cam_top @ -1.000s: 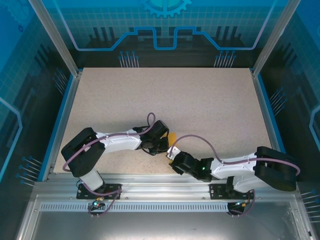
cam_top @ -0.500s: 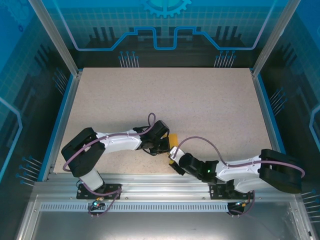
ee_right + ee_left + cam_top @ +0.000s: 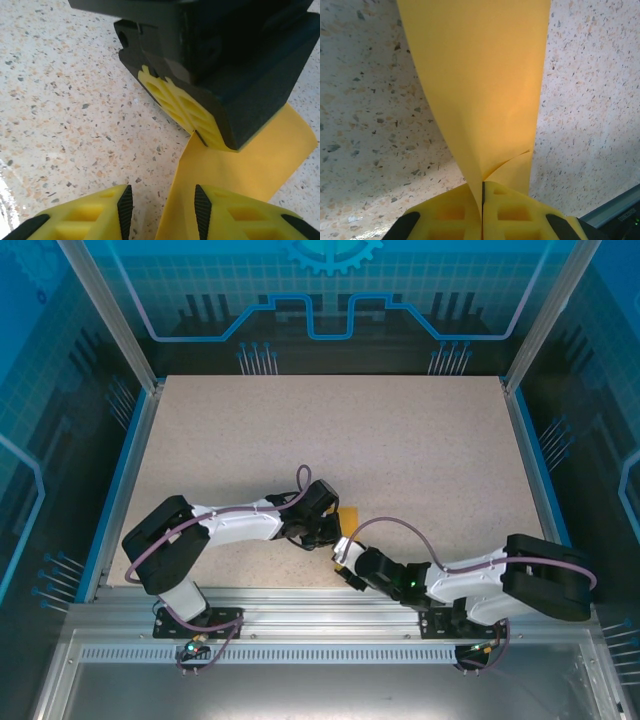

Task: Fold a paper plane with a square sheet of paper (pick it up from the middle)
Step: Fold the wing for the fifth time at the center of the table.

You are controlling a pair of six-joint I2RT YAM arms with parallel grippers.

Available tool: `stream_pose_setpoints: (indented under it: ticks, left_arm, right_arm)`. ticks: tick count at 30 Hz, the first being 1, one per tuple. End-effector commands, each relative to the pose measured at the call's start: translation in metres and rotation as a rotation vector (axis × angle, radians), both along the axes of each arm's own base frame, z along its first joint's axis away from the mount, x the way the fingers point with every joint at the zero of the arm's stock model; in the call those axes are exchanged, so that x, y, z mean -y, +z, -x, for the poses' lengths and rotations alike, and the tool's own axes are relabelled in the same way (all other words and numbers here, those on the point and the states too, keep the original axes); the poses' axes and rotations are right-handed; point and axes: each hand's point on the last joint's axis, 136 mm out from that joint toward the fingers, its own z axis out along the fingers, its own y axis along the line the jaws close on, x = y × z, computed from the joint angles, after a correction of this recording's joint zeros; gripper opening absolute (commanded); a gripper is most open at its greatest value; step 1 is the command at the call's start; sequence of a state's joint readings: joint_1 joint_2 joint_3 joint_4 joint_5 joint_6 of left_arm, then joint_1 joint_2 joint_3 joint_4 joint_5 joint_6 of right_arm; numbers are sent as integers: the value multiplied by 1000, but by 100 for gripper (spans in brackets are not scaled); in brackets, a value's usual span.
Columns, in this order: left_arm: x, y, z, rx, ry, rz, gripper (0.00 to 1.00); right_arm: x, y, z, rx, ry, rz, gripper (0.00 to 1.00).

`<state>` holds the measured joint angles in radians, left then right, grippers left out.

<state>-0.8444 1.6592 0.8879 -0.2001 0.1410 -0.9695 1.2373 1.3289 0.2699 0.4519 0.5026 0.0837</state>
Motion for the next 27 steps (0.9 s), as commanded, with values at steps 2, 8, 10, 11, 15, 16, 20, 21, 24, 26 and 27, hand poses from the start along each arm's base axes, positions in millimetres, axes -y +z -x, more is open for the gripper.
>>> stream_pose_setpoints:
  ticks: [2, 8, 10, 11, 15, 16, 20, 21, 24, 26, 27]
  left_arm:
    - [3, 8, 3, -10, -4, 36, 7]
    - [4, 8, 3, -12, -3, 40, 7]
    - [4, 7, 3, -14, -5, 40, 7]
    - [4, 8, 3, -14, -6, 41, 7]
    - [4, 8, 3, -15, -5, 42, 8]
    - [4, 8, 3, -14, -5, 44, 8]
    - [4, 8, 3, -13, -7, 42, 8]
    - [4, 7, 3, -14, -9, 41, 8]
    - [4, 7, 3, -15, -9, 38, 8]
    - [4, 8, 2, -13, -7, 39, 9]
    - [3, 8, 2, -12, -6, 38, 9]
  right_arm:
    - [-3, 6, -6, 57, -15, 11, 37]
    - [3, 3, -7, 60, -33, 6, 34]
    - [4, 0, -7, 56, -37, 19, 30]
    - [4, -2, -7, 53, -37, 25, 29]
    - [5, -6, -8, 48, -46, 44, 29]
    - [5, -7, -8, 49, -47, 48, 29]
    - [7, -8, -10, 55, -60, 58, 27]
    - [7, -8, -10, 55, -61, 58, 25]
    - [6, -7, -10, 50, -60, 53, 23]
    - [6, -8, -9, 42, -58, 50, 20]
    - [6, -8, -8, 37, -60, 48, 19]
